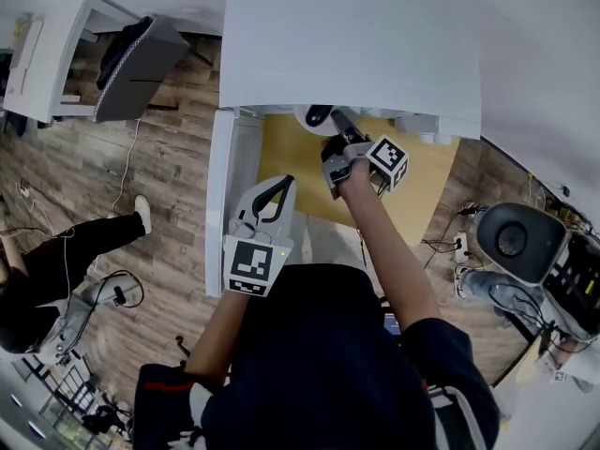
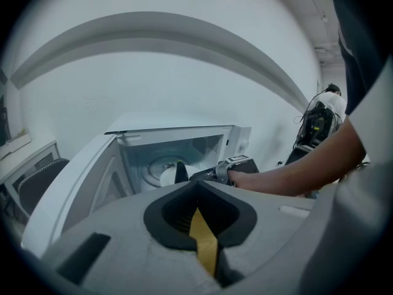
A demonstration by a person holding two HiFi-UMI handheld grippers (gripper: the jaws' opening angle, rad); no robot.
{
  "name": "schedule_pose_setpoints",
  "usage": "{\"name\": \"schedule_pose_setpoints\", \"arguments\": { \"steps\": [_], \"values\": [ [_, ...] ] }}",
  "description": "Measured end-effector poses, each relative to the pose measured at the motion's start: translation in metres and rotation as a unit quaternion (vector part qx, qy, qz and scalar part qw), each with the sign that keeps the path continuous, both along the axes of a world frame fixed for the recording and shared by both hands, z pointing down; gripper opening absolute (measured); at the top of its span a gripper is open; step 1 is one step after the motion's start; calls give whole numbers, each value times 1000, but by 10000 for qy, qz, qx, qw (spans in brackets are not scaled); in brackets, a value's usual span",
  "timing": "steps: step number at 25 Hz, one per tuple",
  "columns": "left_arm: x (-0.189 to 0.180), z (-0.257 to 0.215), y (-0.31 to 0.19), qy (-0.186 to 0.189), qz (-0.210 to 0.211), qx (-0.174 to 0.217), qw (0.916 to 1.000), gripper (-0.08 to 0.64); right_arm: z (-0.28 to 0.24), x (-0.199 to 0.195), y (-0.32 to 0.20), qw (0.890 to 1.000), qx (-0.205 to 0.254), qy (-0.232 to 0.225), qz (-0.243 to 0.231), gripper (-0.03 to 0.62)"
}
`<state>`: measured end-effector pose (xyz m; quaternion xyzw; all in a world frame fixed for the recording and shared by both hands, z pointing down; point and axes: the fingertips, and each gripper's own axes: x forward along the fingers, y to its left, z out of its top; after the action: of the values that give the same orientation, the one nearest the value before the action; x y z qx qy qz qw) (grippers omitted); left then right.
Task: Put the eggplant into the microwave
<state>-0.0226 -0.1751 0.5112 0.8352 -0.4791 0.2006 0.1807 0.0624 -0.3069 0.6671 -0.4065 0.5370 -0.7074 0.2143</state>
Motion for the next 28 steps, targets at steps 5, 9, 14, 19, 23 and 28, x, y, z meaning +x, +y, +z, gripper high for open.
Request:
{"name": "schedule_pose_setpoints", "arguments": {
  "steps": [5, 9, 14, 19, 23, 28],
  "values": [
    [-1, 0, 0, -2, 20, -2, 10000, 15, 0, -3, 2, 9999, 48, -5, -101, 117],
    [3, 1, 1, 0, 61, -17, 10000, 14, 0, -2, 3, 9999, 59, -47, -135, 141],
    [3, -1, 1, 6, 96, -15, 10000, 15, -2, -2, 7, 9999, 43, -84, -133, 146],
    [3, -2, 0, 12, 109, -10, 9999, 15, -6, 0, 13, 9998, 59, -58, -195, 149],
    [5, -1, 1, 10, 144, 5, 9999, 15, -5, 8, 23, 9996, 66, 4, -277, 147],
    [6, -2, -1, 29, 188, 58, 9998, 14, -6, 18, 41, 9992, 126, 172, -350, 141]
  ]
}}
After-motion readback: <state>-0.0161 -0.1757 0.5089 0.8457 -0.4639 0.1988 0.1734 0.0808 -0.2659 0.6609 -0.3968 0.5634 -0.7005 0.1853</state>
